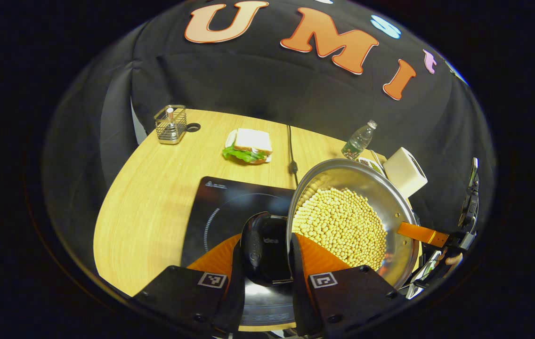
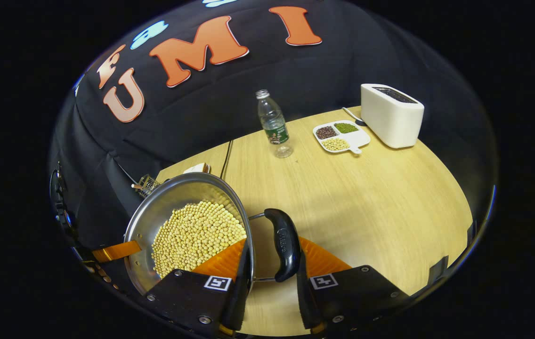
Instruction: First push the handle of the pot to place it horizontally, then grasp the pot with both hands and set it on the induction cooktop.
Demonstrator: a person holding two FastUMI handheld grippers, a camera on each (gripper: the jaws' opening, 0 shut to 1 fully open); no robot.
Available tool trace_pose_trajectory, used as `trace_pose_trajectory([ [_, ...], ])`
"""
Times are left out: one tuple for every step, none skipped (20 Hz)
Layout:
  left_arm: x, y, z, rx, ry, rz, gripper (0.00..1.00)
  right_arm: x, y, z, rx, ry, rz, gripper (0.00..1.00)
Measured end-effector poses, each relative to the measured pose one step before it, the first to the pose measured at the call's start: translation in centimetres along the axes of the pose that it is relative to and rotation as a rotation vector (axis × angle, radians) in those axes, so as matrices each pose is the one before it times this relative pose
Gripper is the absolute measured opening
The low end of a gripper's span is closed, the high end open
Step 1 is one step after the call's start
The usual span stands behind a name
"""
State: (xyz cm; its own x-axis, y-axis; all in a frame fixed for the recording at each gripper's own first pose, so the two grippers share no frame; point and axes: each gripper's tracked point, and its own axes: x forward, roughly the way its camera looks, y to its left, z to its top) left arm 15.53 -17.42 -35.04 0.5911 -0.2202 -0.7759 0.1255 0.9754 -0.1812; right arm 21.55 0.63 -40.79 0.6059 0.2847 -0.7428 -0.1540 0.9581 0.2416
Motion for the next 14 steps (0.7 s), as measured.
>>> trace_pose_trajectory([
  [0.033,0.884,0.094,-0.00486,0.0022,-0.0005,0.5,-0.05,-0.053,0.033,-0.00073,0.00045,-0.00047,0.46],
  [0.04,0.862,0.112,-0.00356,0.00142,-0.0001,0.49,-0.078,0.035,0.047,-0.00125,0.00055,-0.00056,0.46],
  [-0.108,0.855,0.103,-0.00199,0.00288,-0.00001,0.5,-0.205,0.02,0.106,-0.00245,0.00277,0.00006,0.46],
  [-0.117,0.749,-0.016,-0.00368,0.00371,0.00108,0.5,-0.072,-0.023,0.198,-0.00083,0.00174,0.0008,0.46],
  [-0.268,0.135,0.113,-0.00503,0.00157,0.00128,0.5,-0.098,-0.076,0.203,-0.00093,0.00221,0.00086,0.46],
  [-0.269,0.039,0.223,-0.00338,0.00115,0.00197,0.5,0.085,0.08,-0.011,-0.00154,0.00226,0.00237,0.47],
  [-0.196,0.059,0.153,-0.00309,-0.00047,0.00202,0.5,0.11,0.046,-0.021,-0.00251,-0.00009,0.00187,0.46],
  [0.181,-0.003,-0.308,-0.00222,-0.00086,0.0018,0.5,0.03,0.042,-0.079,-0.00243,0.00074,0.00092,0.46],
  [-0.084,0.007,0.021,-0.00212,-0.00049,0.00241,0.5,-0.017,0.038,-0.006,-0.00161,0.00331,0.00148,0.46],
  [0.001,-0.087,-0.113,-0.0019,0.00156,0.00175,0.5,-0.014,-0.001,0.003,-0.00285,0.00221,0.00001,0.46],
  [0.041,-0.029,-0.084,-0.00141,0.0037,0.00154,0.5,0.036,-0.017,0.045,-0.0028,0.004,-0.00089,0.46],
  [-0.004,0.024,-0.096,-0.00176,0.00518,0.00077,0.5,-0.074,0.024,-0.085,-0.00345,0.00351,-0.00265,0.46],
  [0.03,0.016,-0.02,-0.00354,0.00645,0.00119,0.5,0.002,0.037,-0.04,-0.00389,0.00555,-0.0021,0.46],
  [0.119,0.0,-0.004,-0.00496,0.00494,0.00123,0.51,-0.103,-0.006,0.082,-0.00546,0.00512,-0.00175,0.46],
])
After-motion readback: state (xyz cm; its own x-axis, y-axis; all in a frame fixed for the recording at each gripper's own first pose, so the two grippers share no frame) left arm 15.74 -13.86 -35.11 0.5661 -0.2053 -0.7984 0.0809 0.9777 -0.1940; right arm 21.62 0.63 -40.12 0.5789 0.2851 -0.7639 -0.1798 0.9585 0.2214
